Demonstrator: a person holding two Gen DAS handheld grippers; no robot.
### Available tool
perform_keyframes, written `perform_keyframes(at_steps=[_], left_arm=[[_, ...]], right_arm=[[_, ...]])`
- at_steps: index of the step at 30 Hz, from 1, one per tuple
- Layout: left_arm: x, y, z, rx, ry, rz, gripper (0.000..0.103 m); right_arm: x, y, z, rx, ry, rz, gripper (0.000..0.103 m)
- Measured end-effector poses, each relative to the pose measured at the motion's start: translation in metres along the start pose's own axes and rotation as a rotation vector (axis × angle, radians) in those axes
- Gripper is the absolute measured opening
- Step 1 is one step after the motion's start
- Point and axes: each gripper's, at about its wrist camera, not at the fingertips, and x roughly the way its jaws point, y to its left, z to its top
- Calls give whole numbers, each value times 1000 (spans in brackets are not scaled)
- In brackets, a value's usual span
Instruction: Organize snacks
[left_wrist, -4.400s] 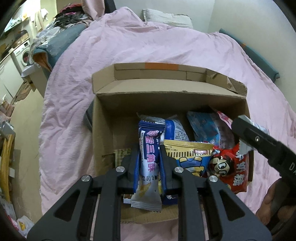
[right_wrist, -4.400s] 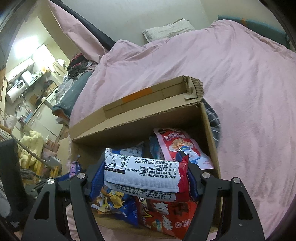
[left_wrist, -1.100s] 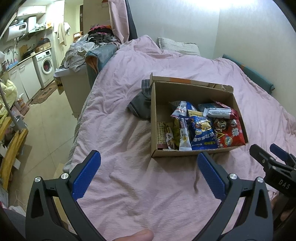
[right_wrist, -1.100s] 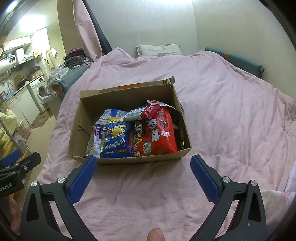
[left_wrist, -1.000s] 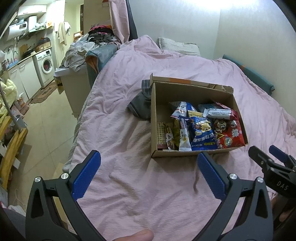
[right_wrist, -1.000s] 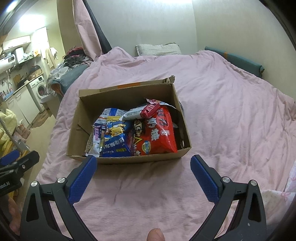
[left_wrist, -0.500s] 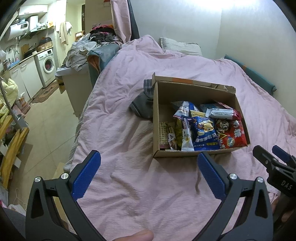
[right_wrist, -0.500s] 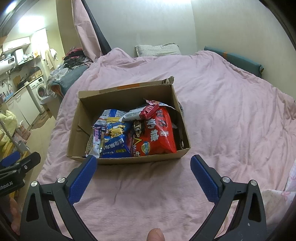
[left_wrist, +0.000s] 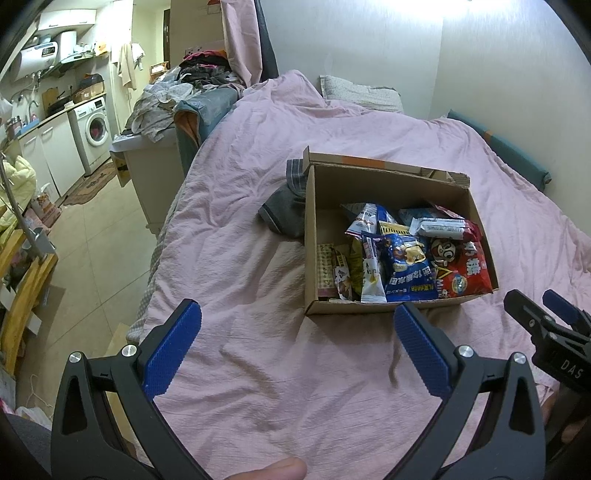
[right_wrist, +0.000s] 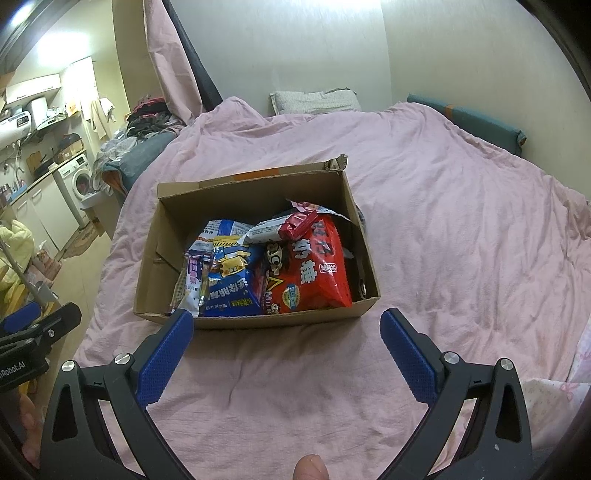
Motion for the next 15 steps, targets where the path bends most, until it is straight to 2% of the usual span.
perform_keyframes(at_steps=[15], left_arm=[[0,0,1,-5,5,-6,103]], right_arm=[[-1,0,0,0,-2,1,103]])
